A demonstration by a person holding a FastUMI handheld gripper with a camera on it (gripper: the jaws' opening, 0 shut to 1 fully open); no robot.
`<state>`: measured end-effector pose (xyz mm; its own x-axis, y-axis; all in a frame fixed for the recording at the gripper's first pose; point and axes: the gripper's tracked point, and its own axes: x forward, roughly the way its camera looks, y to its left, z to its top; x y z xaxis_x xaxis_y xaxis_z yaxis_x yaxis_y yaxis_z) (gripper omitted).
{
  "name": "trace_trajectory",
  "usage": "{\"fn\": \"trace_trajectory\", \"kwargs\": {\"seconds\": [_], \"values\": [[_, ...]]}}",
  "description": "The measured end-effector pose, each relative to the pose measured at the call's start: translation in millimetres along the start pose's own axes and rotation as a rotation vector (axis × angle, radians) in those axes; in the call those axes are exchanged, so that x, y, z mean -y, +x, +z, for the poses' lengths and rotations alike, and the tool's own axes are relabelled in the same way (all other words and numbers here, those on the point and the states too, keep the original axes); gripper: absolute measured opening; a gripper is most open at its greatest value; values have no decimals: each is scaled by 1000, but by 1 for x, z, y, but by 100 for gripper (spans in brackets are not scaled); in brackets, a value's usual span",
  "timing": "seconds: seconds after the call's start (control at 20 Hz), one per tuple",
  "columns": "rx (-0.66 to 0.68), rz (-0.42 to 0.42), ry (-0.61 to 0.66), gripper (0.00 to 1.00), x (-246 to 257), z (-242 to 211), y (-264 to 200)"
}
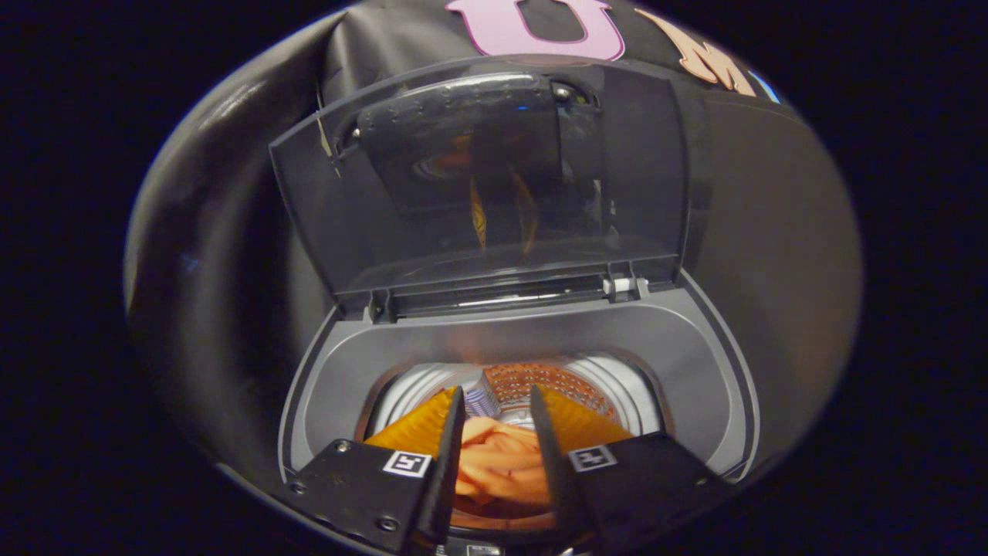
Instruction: Put the clothes into the washing machine and then close the washing machine lid.
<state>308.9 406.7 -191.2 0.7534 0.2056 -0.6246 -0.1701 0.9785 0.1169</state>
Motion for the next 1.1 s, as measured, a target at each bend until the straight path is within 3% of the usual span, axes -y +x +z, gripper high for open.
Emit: {"fn": "trace_trajectory", "kwargs": {"seconds": [0.25, 1.1], "values": [[35, -20, -31, 100, 1, 23, -19], [334, 37, -122, 97, -60, 206, -76]]}}
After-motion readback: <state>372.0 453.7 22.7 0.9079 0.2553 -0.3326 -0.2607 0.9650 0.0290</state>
